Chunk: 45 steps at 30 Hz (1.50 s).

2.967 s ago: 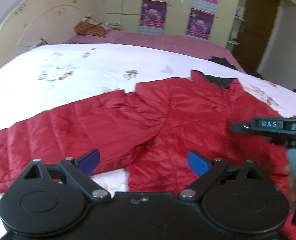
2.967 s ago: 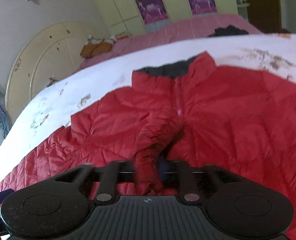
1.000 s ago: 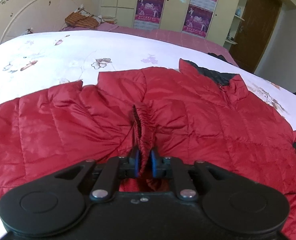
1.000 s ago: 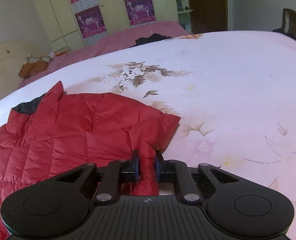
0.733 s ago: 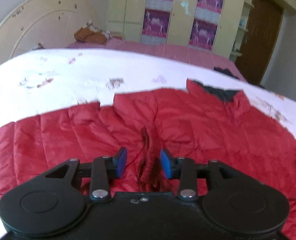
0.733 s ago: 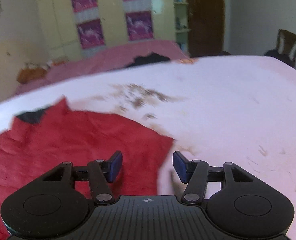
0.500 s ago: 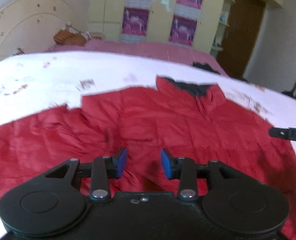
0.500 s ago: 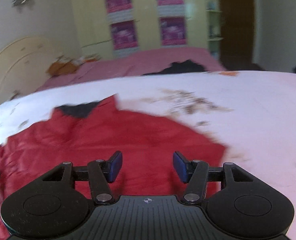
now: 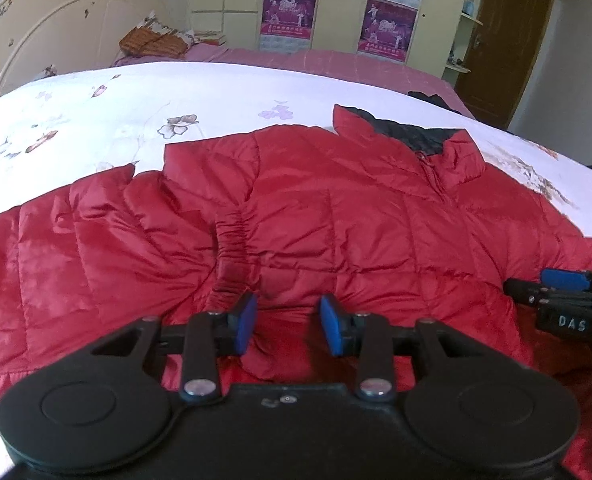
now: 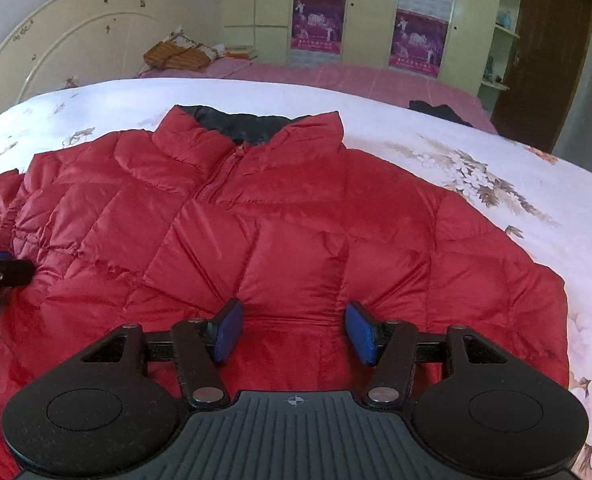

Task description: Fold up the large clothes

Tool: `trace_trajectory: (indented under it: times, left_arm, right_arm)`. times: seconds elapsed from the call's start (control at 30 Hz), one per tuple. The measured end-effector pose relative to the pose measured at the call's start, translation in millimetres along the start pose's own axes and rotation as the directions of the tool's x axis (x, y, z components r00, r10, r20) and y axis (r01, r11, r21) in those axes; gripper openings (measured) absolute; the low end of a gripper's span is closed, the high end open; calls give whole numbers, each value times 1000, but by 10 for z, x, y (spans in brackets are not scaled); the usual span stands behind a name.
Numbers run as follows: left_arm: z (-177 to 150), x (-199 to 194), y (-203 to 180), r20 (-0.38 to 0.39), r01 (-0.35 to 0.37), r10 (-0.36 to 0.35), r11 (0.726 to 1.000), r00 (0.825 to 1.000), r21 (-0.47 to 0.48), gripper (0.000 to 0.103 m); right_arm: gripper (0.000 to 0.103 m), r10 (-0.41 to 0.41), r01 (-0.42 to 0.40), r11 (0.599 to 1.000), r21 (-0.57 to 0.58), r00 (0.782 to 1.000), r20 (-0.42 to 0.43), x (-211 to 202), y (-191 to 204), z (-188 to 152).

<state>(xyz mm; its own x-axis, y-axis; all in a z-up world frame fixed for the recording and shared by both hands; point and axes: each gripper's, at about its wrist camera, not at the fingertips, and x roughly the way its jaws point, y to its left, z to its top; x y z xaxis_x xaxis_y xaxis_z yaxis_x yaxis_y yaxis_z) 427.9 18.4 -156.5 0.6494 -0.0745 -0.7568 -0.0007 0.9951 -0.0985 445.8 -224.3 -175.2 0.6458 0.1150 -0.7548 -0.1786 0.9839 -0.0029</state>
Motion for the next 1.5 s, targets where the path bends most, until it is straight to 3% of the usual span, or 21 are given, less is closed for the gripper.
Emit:
trace_trajectory:
  times: [0.13,0.23,0.57,1.0,1.23,1.4,1.47,1.5]
  left_arm:
    - [9,-166,45,14,1,-1,1000,1000,-29,34]
    - [-7,-296,92,24,-7,8,999,1000,-33,34]
    - [-100,-652,481,38,-44,48,993,998,-105,36]
    - [-409,-1018,1531,11,-95,102,962,995,-256,36]
    - [-717,-1322,2356,-38,-157,156,889,987,-430,39]
    - [-970,-1518,2891,-67,-203,201,795,977,-572,43]
    - [-1052,-1588,3056,-66,-207,213,754,975,-624,52]
    - [-1080,-1612,3102,-61,-204,218,732,974,-649,65]
  right_arm:
    - [56,4,-4,1000,28,1000,-1,-88,12,53]
    - [56,55,-56,997,56,998,20,-179,88,89]
    - [56,150,-150,989,7,988,25,-200,630,139]
    - [56,1,0,993,-121,1000,8,-16,1023,-21]
    - [56,-38,36,993,-111,999,-15,-41,1078,69]
    - [56,55,-55,999,0,998,18,-227,1192,145]
    - [56,101,-101,995,7,995,15,-251,1324,158]
    - [56,117,-117,993,1,993,12,-264,1400,156]
